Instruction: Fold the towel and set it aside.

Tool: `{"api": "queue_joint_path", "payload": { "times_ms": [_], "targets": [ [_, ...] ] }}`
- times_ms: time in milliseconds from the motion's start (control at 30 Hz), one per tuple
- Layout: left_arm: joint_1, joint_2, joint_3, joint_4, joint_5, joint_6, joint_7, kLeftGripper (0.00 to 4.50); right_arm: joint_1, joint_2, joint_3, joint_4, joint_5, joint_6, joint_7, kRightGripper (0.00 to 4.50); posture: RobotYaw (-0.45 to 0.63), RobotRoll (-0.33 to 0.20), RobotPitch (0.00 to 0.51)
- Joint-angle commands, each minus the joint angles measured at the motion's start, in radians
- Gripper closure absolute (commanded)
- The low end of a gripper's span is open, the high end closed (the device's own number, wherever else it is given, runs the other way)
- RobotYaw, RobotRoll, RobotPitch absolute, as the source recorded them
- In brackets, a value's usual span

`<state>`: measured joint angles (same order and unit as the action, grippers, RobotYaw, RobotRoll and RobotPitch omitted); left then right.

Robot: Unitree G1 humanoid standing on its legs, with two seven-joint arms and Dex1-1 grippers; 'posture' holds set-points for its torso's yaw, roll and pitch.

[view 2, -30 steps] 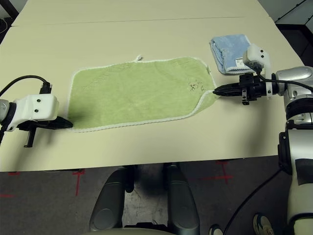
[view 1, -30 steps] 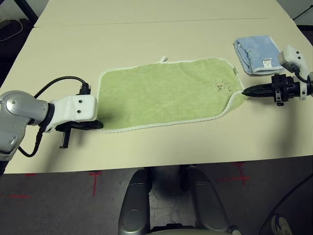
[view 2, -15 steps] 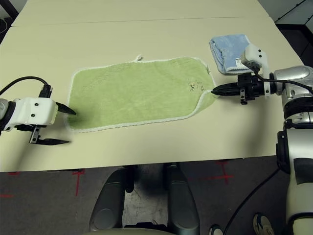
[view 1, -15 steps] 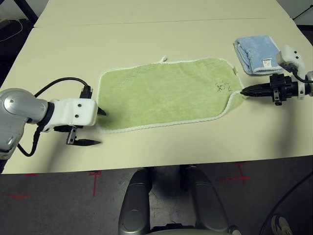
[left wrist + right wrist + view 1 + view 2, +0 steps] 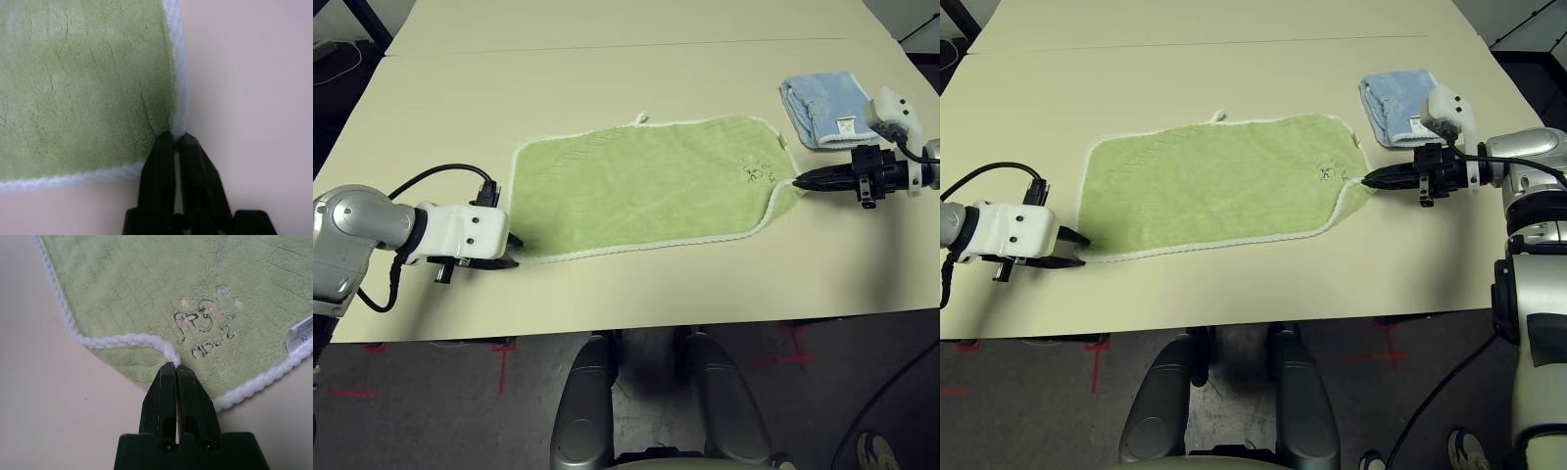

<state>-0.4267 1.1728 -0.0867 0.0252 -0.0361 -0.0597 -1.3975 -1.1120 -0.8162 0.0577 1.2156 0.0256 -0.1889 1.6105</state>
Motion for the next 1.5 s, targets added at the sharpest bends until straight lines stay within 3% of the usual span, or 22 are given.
{"api": "queue_joint_path", "payload": {
  "times_ms": [33,233,500,867,1300,1500],
  "targets": [
    [-0.003,-0.004,-0.017,0.017,0.014,-0.013,-0.006,4.45,0.007,-0.005,-0.016,-0.005,-0.004,-0.007,0.002,4.50,0.05,0.000,0.282],
    [-0.024,-0.017,-0.006,0.006,-0.028,0.038,-0.018,4.45,0.007,-0.003,-0.021,0.001,-0.005,-0.006,-0.001,4.50,0.05,0.000,0.282],
    [-0.186,-0.055,0.042,0.055,-0.125,0.310,-0.003,4.45,-0.011,0.016,-0.108,0.012,0.054,0.089,-0.051,4.50,0.06,0.000,0.281],
    [-0.460,-0.114,-0.002,0.440,-0.028,0.280,0.033,4.45,0.010,0.028,-0.217,0.026,0.095,0.143,-0.248,4.50,0.04,0.000,0.283],
    [-0.649,-0.274,-0.012,0.781,0.104,0.239,0.333,4.45,-0.019,0.135,-0.236,0.059,0.076,0.125,-0.564,4.50,0.05,0.000,0.309],
    [-0.724,-0.315,-0.029,0.922,0.145,0.177,0.371,4.45,-0.068,0.167,-0.245,0.080,0.060,0.118,-0.717,4.50,0.04,0.000,0.312]
  ]
}}
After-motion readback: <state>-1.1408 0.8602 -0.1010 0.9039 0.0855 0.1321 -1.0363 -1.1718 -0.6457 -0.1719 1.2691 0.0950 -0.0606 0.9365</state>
